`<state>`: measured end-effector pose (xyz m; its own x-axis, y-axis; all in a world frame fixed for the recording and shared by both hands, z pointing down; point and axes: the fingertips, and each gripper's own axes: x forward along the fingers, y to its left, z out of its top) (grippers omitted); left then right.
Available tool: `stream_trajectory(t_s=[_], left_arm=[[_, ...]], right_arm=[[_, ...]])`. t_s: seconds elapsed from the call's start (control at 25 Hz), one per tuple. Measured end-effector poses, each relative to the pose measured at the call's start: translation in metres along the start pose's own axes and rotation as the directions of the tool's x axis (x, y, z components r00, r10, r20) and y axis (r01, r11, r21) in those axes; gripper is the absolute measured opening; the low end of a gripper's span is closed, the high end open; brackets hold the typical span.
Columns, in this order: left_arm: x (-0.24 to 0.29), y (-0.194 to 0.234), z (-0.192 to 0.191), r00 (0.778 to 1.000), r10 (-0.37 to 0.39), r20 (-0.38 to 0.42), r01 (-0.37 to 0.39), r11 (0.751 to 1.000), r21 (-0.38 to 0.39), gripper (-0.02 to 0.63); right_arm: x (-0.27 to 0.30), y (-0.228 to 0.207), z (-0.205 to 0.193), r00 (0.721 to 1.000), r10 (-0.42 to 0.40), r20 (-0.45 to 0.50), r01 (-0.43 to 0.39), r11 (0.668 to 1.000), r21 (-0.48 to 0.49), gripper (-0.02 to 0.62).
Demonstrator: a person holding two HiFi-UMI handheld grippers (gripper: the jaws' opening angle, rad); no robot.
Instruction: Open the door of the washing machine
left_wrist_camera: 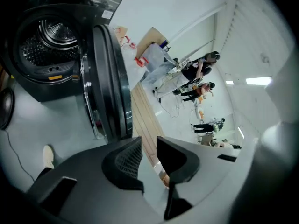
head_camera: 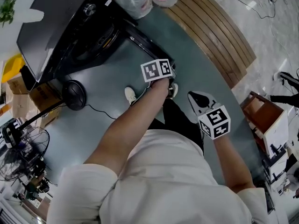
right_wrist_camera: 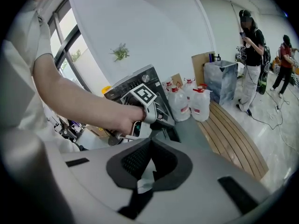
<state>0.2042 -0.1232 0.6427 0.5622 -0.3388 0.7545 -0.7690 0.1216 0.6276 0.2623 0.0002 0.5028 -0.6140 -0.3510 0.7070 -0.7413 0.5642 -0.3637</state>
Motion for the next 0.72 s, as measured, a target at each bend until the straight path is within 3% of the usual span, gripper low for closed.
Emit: stream_trajectory(t_s=[0.12, 0.28, 0.44, 0.56, 0.72], left_arm=[[-0.021, -0.015, 0.004, 0.996, -0.084, 0.014, 0.082, 0.992, 0.099, 0.101], [-0.060, -0.024, 0.003, 0.987, -0.160, 0.002, 0.154, 0.956, 0.251, 0.077], [-0.108, -0.032, 0.006, 0.967, -0.253, 0.036, 0.228, 0.918, 0.325, 0.042], [-0.150, -0.046, 0.008, 0.936, -0.348, 0.051, 0.303, 0.870, 0.390, 0.025], [-0.213, -0.056, 0.004, 0.915, -0.400, 0.043, 0.312, 0.773, 0.553, 0.017]], right_arm=[[0.005, 0.003, 0.011, 1.000, 0.010, 0.011, -0.009, 1.000, -0.030, 0.009], [0.011, 0.014, 0.028, 0.999, 0.020, 0.027, -0.018, 0.997, -0.072, 0.008], [0.014, 0.028, 0.041, 0.998, 0.035, 0.047, -0.030, 0.994, -0.104, 0.008], [0.016, 0.044, 0.055, 0.996, 0.058, 0.065, -0.049, 0.991, -0.128, 0.008], [0.016, 0.068, 0.079, 0.990, 0.103, 0.098, -0.088, 0.985, -0.151, 0.008]])
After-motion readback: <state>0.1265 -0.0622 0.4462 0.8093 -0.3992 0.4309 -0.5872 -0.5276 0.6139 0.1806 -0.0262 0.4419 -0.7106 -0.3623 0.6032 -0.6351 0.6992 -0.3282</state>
